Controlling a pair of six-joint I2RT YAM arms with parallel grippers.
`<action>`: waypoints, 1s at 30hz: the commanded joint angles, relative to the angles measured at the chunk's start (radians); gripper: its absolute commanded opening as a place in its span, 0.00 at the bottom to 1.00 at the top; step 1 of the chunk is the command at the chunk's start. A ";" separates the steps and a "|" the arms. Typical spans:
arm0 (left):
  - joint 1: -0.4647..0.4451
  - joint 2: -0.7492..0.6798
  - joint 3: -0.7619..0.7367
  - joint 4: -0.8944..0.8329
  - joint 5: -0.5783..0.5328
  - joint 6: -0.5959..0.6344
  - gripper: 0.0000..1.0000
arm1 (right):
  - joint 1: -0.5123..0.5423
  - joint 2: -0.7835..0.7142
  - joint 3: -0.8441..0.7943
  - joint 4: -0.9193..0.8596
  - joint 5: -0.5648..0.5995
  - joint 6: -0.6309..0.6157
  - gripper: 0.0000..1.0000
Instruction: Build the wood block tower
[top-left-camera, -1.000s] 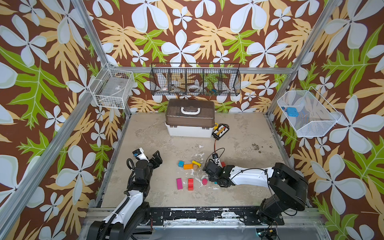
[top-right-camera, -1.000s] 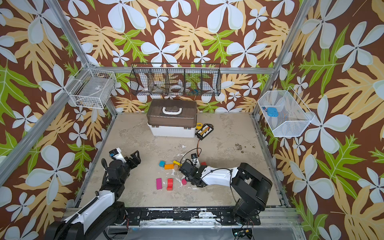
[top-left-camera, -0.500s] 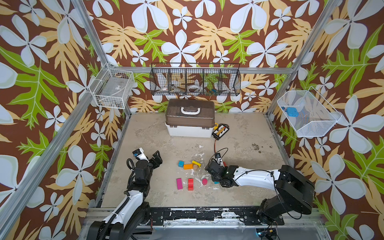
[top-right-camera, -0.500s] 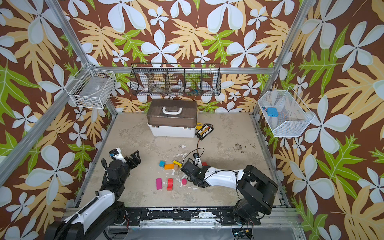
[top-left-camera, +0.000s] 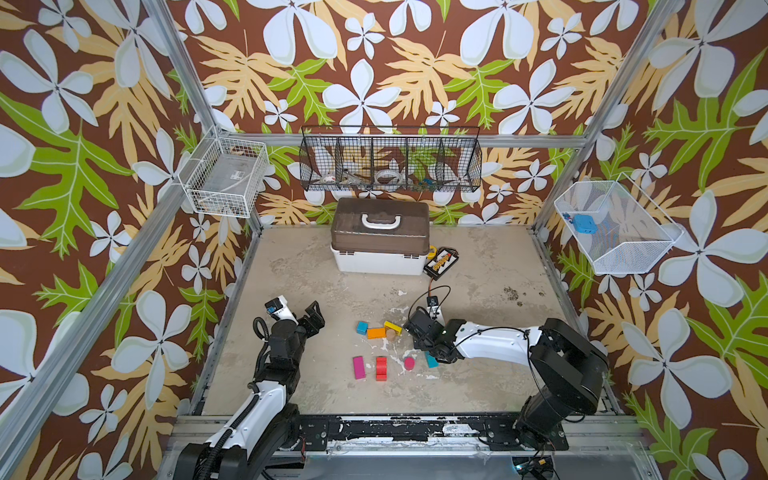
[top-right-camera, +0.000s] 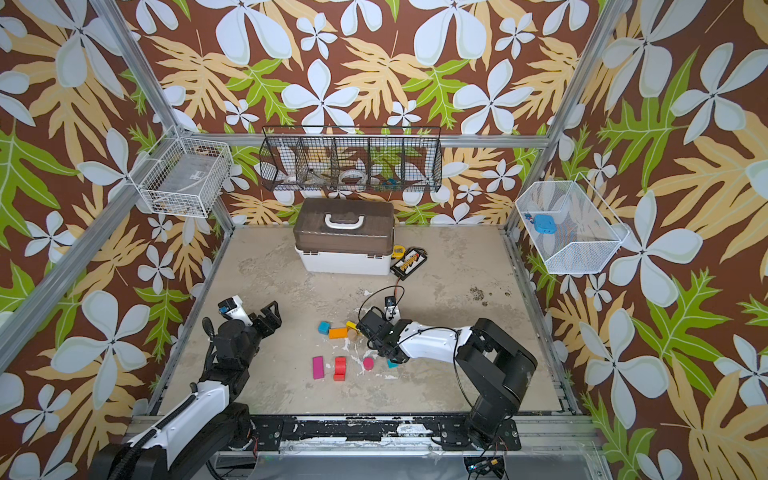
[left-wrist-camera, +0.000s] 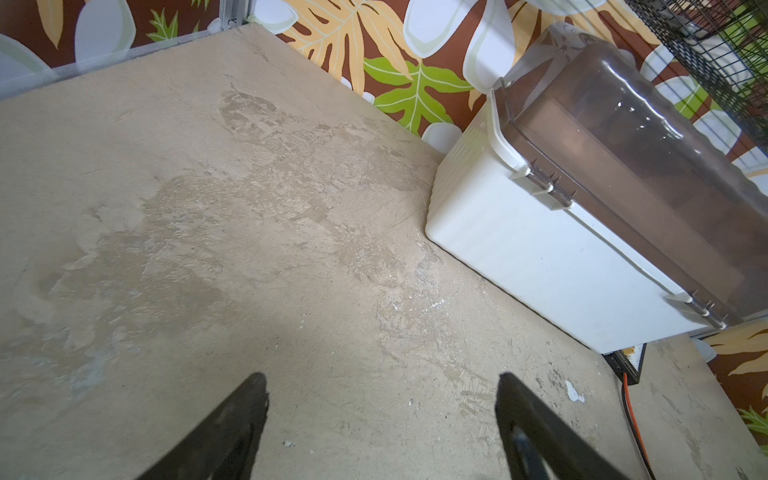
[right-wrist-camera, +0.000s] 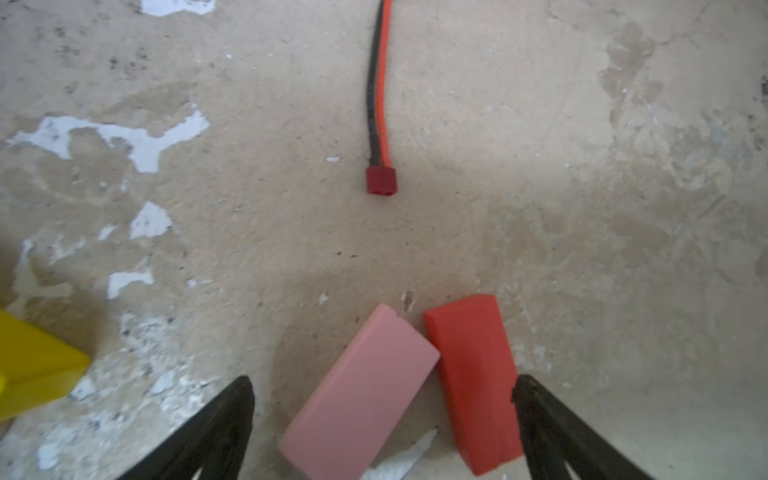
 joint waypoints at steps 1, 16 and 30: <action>-0.001 -0.001 -0.001 0.027 -0.004 -0.004 0.87 | -0.006 -0.016 -0.022 -0.014 0.014 0.006 0.98; -0.001 0.005 0.001 0.027 -0.004 -0.004 0.87 | -0.037 -0.129 -0.159 0.099 -0.083 -0.038 0.89; -0.002 0.006 0.002 0.027 -0.003 -0.003 0.87 | -0.088 -0.126 -0.175 0.128 -0.114 -0.069 0.80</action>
